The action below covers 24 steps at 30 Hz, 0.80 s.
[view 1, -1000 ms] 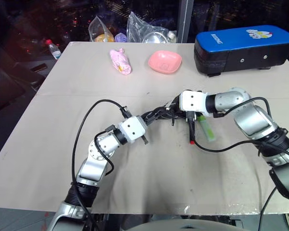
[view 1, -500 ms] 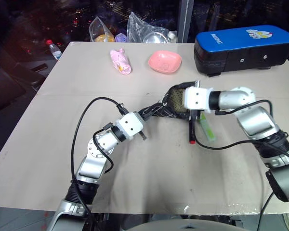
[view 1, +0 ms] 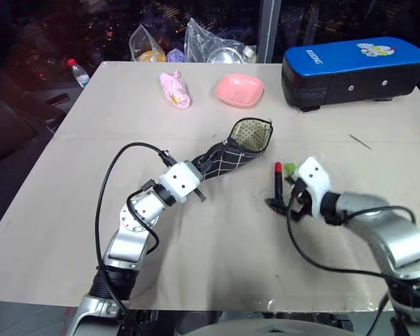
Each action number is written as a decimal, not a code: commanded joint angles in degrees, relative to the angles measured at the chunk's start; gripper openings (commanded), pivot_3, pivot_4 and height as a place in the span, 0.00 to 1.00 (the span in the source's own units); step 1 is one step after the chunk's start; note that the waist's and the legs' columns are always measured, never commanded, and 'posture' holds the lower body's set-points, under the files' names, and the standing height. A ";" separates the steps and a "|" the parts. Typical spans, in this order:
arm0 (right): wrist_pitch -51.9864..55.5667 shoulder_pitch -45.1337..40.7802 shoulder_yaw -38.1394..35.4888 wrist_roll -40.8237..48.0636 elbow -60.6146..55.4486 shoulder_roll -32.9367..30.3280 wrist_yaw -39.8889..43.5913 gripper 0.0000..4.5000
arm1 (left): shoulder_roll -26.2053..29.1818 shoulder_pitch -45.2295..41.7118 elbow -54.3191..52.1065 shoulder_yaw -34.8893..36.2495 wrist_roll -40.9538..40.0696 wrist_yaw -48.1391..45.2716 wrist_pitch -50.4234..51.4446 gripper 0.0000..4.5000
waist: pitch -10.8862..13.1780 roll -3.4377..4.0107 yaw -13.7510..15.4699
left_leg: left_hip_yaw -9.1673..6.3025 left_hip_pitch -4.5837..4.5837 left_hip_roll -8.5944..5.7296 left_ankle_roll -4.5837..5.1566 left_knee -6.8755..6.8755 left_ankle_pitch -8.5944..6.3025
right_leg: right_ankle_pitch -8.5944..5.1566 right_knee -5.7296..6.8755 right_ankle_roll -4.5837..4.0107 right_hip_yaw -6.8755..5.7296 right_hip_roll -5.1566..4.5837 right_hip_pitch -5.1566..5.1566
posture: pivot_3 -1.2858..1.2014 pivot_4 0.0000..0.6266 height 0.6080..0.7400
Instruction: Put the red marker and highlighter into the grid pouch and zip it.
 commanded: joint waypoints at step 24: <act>22.29 -12.35 -15.01 12.46 -7.16 2.20 -3.43 0.00 | 0.23 -1.02 1.97 0.90 -1.04 -0.81 -2.24 0.00 | -0.01 -0.01 -0.09 | -0.06 0.05 0.06 0.00 0.02 0.01 | -0.01 0.05 0.00 -0.06 0.13 0.04 | 0.52 0.24 0.89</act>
